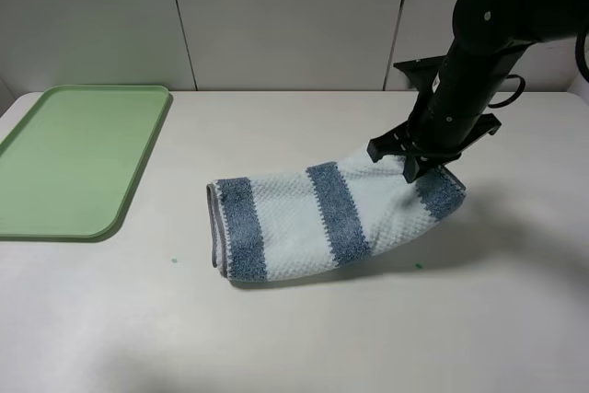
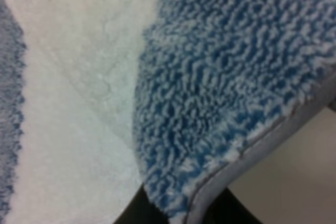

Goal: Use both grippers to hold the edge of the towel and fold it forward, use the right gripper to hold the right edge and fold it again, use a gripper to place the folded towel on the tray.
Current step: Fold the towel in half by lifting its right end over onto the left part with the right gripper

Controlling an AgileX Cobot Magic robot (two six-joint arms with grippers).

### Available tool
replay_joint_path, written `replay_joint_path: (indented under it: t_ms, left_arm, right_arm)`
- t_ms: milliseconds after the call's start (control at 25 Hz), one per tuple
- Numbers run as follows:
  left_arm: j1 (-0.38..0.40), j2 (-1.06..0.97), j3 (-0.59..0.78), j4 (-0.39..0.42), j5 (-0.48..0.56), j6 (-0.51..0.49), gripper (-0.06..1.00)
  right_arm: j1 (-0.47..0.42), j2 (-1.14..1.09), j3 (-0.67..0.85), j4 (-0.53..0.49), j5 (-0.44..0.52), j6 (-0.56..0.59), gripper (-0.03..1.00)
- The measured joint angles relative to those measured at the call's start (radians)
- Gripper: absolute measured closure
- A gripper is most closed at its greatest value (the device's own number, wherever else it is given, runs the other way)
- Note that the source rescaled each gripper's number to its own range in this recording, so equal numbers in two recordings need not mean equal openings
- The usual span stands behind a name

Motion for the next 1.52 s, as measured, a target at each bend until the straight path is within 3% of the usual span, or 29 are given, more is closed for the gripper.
replay_joint_path:
  t_ms: [560,920,1520]
  left_arm:
    - [0.0,0.0,0.0,0.0,0.0,0.0,-0.06]
    - [0.0,0.0,0.0,0.0,0.0,0.0,-0.06]
    - [0.0,0.0,0.0,0.0,0.0,0.0,-0.06]
  right_arm:
    - [0.0,-0.006,-0.185,-0.089,0.172,-0.001,0.91]
    - [0.023,-0.012,-0.19,-0.081,0.191,-0.001,0.91]
    - [0.158,-0.043,-0.19,-0.06,0.172,0.07,0.91]
